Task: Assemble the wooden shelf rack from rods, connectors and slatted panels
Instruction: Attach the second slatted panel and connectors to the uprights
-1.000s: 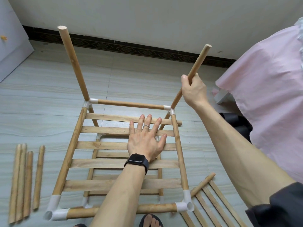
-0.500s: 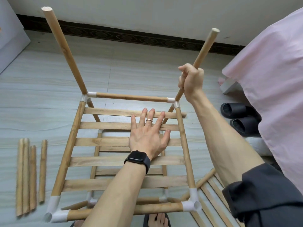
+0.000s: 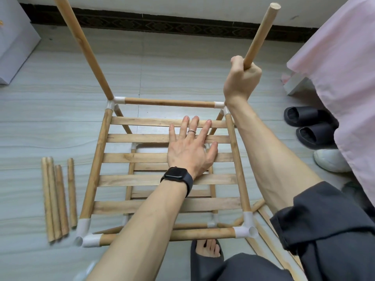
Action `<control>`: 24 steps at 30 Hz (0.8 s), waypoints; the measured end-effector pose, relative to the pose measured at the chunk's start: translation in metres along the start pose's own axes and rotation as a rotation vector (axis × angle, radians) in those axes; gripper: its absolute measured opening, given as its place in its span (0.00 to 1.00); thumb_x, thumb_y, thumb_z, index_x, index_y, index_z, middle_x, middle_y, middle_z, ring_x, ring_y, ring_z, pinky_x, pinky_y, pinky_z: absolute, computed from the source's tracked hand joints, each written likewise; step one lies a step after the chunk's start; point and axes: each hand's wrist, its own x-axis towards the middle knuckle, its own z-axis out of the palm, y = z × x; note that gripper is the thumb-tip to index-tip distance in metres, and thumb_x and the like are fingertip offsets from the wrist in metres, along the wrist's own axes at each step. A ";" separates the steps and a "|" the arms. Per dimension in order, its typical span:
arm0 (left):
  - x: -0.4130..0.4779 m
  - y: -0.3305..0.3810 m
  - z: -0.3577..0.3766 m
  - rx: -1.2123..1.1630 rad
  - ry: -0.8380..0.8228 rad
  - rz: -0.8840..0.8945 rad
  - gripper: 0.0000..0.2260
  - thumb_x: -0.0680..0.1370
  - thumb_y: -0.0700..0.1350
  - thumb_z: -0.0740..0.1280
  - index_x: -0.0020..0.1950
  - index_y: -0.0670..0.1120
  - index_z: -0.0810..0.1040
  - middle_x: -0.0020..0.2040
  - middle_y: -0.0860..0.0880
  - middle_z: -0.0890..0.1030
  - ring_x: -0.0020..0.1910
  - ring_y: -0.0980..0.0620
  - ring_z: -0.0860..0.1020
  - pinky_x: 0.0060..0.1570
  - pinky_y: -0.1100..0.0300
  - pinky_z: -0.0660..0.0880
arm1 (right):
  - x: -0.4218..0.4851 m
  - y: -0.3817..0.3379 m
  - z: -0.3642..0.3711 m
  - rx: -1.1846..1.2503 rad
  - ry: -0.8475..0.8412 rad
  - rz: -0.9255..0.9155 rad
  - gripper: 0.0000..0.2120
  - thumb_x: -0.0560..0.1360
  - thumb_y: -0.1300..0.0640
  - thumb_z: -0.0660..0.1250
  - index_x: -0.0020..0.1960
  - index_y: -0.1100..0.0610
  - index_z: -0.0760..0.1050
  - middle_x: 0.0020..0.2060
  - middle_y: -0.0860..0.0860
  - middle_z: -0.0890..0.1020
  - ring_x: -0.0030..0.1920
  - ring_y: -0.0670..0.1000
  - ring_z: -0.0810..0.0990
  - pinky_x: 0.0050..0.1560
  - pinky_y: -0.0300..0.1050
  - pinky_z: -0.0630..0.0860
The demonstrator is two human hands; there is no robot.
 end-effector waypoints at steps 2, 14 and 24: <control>0.000 0.002 -0.002 -0.004 -0.016 0.003 0.30 0.79 0.66 0.44 0.81 0.62 0.45 0.83 0.52 0.48 0.81 0.49 0.40 0.76 0.39 0.35 | 0.003 -0.002 -0.006 0.003 -0.023 0.003 0.22 0.70 0.59 0.66 0.24 0.48 0.57 0.19 0.41 0.62 0.23 0.45 0.61 0.27 0.40 0.60; -0.033 -0.077 -0.109 0.313 -0.267 0.170 0.30 0.81 0.65 0.54 0.81 0.61 0.51 0.83 0.50 0.51 0.81 0.48 0.49 0.77 0.39 0.48 | -0.091 0.002 -0.069 -0.680 -0.261 0.003 0.25 0.76 0.48 0.68 0.67 0.59 0.66 0.66 0.58 0.72 0.69 0.61 0.67 0.68 0.53 0.63; -0.126 -0.166 -0.095 0.138 -0.181 -0.118 0.29 0.84 0.58 0.49 0.83 0.51 0.44 0.82 0.55 0.39 0.81 0.50 0.47 0.77 0.40 0.50 | -0.245 0.029 -0.038 -1.110 -1.102 -0.441 0.37 0.74 0.24 0.40 0.80 0.33 0.41 0.81 0.46 0.36 0.79 0.53 0.29 0.76 0.67 0.37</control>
